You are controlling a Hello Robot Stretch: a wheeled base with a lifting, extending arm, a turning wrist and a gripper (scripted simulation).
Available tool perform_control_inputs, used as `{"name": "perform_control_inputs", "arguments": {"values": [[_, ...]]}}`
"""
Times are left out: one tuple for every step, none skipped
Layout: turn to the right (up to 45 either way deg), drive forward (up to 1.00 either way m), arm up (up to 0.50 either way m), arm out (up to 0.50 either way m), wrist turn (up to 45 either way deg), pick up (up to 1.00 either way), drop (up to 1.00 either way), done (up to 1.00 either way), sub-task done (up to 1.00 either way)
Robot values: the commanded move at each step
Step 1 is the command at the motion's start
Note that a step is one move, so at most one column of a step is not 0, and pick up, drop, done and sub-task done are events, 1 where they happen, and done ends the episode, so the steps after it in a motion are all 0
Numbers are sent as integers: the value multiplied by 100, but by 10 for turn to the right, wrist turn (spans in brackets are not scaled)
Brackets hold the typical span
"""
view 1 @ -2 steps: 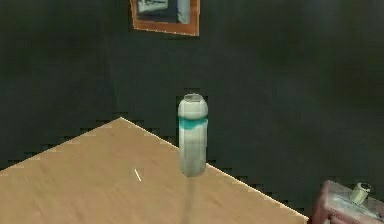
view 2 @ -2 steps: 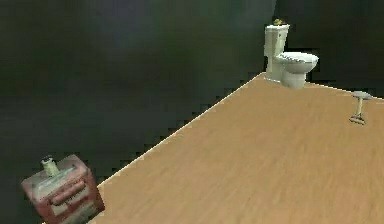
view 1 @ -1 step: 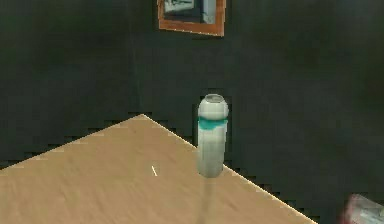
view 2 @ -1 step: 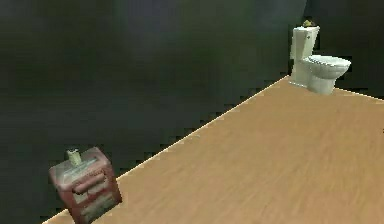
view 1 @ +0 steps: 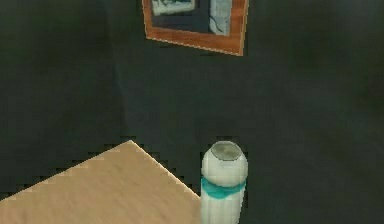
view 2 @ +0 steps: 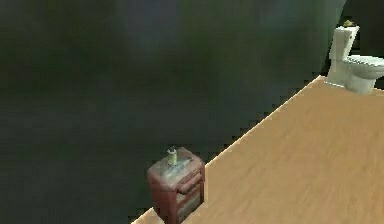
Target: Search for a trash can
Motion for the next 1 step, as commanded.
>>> {"name": "perform_control_inputs", "arguments": {"values": [[90,0,0,0,0,0,0,0,0]]}}
